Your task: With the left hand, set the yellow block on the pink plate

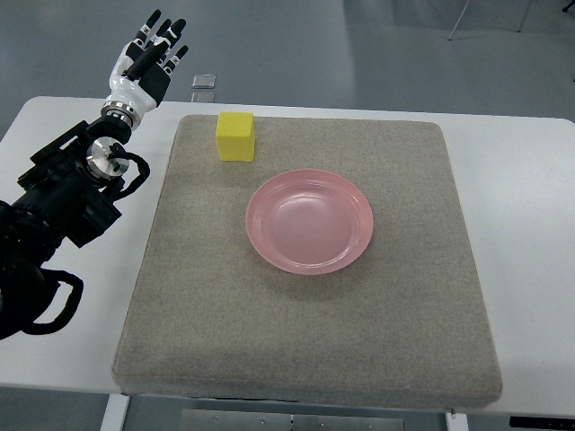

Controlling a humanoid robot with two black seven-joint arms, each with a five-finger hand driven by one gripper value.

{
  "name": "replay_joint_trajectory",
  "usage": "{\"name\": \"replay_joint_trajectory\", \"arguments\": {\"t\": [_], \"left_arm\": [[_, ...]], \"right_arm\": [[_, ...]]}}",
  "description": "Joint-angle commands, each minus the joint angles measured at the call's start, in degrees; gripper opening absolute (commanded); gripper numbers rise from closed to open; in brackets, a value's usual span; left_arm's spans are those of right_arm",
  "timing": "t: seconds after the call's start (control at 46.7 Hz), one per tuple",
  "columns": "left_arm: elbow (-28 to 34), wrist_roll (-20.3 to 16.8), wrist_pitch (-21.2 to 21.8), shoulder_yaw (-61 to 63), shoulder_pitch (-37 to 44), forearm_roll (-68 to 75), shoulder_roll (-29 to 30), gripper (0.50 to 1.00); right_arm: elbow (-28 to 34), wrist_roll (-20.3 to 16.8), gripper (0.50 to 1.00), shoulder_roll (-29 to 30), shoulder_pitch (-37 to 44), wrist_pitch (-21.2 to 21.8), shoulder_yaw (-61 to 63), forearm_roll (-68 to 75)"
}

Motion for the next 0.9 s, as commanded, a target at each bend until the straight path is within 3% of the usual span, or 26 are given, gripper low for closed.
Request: {"name": "replay_joint_trajectory", "arguments": {"t": [0.0, 0.128, 0.877], "left_arm": [[0.0, -0.17, 0.0, 0.03, 0.02, 0.01, -0.06, 0.988], [0.0, -2.46, 0.7, -0.33, -0.15, -0.43, -0.32, 0.986], [-0.88, -2.28, 2.2, 0.11, -0.15, 0.36, -0.23, 0.992]], "right_arm": [[0.0, -0.05, 0.924, 0.0, 0.0, -0.03, 0.0, 0.0], [0.0, 0.04, 0.924, 0.0, 0.0, -0.03, 0.0, 0.0], [0.0, 0.04, 0.924, 0.0, 0.0, -0.03, 0.0, 0.0]]}}
